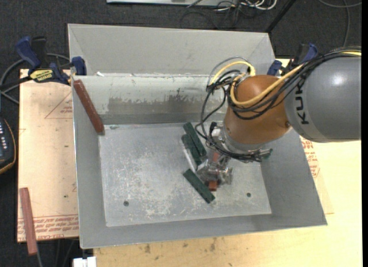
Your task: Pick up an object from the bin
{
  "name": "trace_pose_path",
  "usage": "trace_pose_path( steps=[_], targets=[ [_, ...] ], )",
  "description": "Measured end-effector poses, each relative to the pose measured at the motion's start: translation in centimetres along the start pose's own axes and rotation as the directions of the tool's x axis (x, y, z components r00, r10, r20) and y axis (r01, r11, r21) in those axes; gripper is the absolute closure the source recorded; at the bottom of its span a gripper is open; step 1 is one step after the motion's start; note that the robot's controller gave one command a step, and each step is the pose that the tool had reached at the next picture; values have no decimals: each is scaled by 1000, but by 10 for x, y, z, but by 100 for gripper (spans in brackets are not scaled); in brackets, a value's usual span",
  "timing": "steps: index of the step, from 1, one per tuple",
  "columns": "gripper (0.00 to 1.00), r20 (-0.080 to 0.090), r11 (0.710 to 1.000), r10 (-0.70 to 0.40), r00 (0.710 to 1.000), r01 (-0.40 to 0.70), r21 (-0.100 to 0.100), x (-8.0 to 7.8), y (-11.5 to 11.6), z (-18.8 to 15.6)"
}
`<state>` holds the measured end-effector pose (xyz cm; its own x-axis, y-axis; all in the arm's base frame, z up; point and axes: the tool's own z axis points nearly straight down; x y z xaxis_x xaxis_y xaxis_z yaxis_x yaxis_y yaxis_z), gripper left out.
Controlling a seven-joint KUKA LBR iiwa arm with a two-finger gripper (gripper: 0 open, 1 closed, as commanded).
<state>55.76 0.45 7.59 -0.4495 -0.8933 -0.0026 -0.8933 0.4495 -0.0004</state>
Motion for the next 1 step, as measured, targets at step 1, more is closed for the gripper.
trace_pose_path(
  steps=[1],
  targets=[
    [100,4,998,60,998,-60,10,13,-23,-175]
  ],
)
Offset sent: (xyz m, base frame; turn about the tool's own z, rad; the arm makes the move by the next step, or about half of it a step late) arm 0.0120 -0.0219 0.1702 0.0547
